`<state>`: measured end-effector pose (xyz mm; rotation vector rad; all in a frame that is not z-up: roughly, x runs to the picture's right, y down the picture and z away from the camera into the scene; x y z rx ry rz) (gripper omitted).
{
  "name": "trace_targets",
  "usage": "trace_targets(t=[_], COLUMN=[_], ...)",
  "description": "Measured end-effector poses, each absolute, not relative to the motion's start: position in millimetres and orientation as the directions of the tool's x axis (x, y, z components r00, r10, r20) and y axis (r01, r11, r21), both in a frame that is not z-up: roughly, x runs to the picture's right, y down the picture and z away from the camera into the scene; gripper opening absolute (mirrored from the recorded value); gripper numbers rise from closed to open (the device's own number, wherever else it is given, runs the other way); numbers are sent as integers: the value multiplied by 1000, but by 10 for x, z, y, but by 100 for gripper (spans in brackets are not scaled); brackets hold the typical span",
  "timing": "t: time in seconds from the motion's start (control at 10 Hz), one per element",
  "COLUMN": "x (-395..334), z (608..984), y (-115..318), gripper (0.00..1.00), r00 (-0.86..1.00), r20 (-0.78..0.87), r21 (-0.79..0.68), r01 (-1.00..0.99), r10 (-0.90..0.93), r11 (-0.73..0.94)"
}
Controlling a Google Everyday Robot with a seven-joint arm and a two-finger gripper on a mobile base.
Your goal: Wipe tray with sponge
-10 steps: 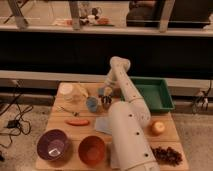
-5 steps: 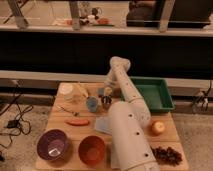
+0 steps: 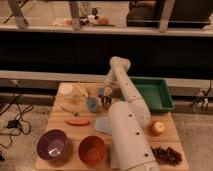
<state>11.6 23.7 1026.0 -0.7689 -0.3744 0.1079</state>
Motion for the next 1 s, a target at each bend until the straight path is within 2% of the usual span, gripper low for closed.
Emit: trace_targets(t=[1.0], x=[122], z=[10238], y=[228], gripper=[0], r00=[929], r20=[291], r21=[-698], r01=[42], r10=[229], r11=[715])
